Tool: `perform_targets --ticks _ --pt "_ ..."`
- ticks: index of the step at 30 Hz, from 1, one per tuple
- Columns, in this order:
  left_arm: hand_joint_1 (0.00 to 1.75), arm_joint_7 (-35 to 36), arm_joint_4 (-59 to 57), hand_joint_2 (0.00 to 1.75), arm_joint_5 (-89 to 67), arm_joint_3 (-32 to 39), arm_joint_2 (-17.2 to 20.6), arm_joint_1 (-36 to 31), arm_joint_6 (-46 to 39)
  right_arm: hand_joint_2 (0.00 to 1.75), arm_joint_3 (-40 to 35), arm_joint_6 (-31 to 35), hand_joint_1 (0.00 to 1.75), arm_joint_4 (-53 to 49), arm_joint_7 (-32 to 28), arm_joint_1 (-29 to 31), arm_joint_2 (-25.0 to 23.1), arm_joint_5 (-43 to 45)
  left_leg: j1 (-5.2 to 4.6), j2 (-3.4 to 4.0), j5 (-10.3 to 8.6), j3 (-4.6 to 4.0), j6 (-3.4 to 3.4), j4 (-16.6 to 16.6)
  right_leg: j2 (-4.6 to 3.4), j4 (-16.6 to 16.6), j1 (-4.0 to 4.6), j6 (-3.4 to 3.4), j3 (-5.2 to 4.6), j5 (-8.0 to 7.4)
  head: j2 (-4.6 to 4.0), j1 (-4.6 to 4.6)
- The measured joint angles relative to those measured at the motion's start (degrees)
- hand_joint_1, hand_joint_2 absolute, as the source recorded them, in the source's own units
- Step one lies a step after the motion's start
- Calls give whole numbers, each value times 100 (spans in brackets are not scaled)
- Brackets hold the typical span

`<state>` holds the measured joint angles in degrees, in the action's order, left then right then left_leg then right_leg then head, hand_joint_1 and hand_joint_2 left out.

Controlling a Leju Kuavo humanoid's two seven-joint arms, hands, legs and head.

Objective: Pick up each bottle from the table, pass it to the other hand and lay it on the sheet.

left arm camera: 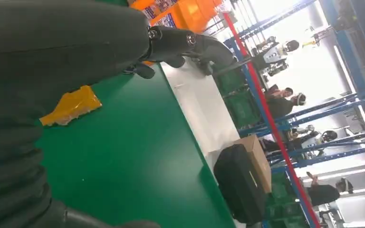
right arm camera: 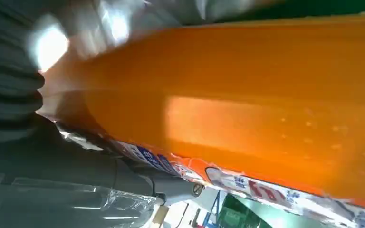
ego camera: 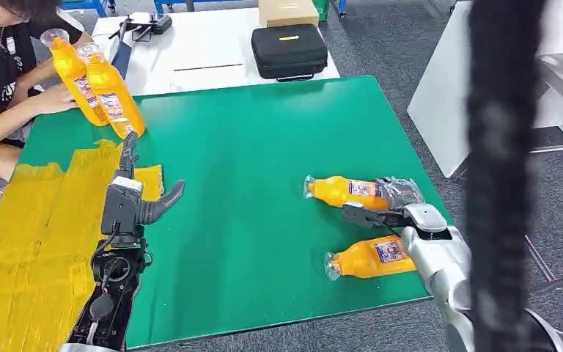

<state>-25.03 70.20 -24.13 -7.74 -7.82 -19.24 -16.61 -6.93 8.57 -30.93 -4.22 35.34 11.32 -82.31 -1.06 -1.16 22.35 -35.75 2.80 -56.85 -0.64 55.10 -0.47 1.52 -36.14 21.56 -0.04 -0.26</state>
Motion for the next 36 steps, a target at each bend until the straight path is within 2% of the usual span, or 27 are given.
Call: perform_targets --ticks 7,13,16,18,20,23,27,31,36 --pt "0 0 -22 175 22 0 0 -4 7 175 -9 284 175 50 151 -5 -15 -83 0 -1 0 0 0 0 1 0 0 0 0 0 0 2" --pt "0 35 94 175 13 0 4 66 46 175 68 1305 175 -313 153 -353 -120 380 1 1 1 -11 0 0 0 2 1 0 -7 0 0 2" --pt "0 46 166 175 4 -4 4 97 59 175 101 1357 175 -575 170 -500 -181 431 1 1 1 -14 -1 0 0 2 1 0 -12 0 0 4" --pt "0 52 217 175 15 -7 4 112 136 175 210 1666 175 -847 -55 -670 -260 924 2 -3 1 -20 -1 0 4 2 2 0 -15 1 0 4" --pt "0 68 253 175 37 -30 4 118 276 175 416 1958 175 -1195 -565 -807 -416 1898 2 -1 1 -22 -1 0 2 2 2 0 -19 0 0 0" --pt "0 98 335 175 -4 -144 4 102 418 175 671 2015 175 -1957 -1312 -1105 -717 3425 3 -1 1 -23 -2 0 2 2 3 -1 -22 1 0 0" --pt "0 214 481 175 105 -324 28 19 722 175 730 1811 175 -2803 -2003 -1363 -1028 4954 3 0 1 -26 -2 1 1 3 2 -2 -25 1 0 4" --pt "0 370 684 175 464 -494 63 -36 1207 175 715 1656 175 -3211 -2262 -1401 -1250 5489 2 1 0 -25 -2 1 0 3 1 -1 -25 1 0 2" --pt "0 507 874 175 945 -676 142 -43 1793 175 540 1619 175 -3259 -2387 -1358 -1414 5659 2 0 -1 -26 -1 1 0 3 1 -1 -24 0 0 0"
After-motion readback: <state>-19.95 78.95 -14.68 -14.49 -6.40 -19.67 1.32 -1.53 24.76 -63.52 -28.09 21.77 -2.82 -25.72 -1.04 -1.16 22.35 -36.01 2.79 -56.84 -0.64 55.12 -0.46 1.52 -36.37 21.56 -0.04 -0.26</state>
